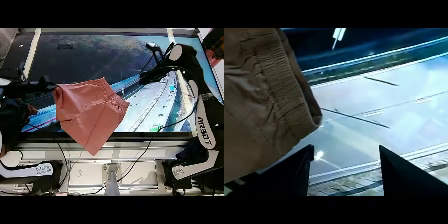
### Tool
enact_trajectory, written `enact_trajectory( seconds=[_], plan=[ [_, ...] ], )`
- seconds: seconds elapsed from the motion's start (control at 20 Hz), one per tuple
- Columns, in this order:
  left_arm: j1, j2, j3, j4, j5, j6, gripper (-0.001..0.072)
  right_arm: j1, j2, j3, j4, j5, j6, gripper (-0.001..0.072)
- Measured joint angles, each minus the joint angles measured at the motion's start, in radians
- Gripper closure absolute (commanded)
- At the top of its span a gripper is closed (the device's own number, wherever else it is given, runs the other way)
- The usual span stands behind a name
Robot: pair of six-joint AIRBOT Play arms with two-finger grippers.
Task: Fold the clothes and pants, and hang the long-sleeved shirts on hangers.
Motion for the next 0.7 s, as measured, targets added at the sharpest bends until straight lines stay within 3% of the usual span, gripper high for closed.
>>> enact_trajectory(
  seconds=[0.25,0.55,0.6,0.65,0.7],
  plan=[
    [-0.108,-0.08,0.123,0.148,0.111,0.01,0.0693,0.0,-0.068,-0.024,0.103,0.013,-0.04,0.0252],
    [-0.193,-0.116,0.18,0.203,0.397,0.019,0.0669,-0.005,-0.13,-0.034,0.095,-0.043,-0.046,0.0252],
    [-0.207,-0.122,0.183,0.206,0.436,0.03,0.0432,-0.005,-0.14,-0.038,0.103,-0.046,-0.043,0.0252],
    [-0.218,-0.127,0.185,0.211,0.462,0.047,0.0078,-0.006,-0.15,-0.041,0.111,-0.054,-0.042,0.0252],
    [-0.227,-0.13,0.187,0.218,0.481,0.058,0.0006,-0.006,-0.157,-0.043,0.119,-0.063,-0.04,0.0252]
  ],
)
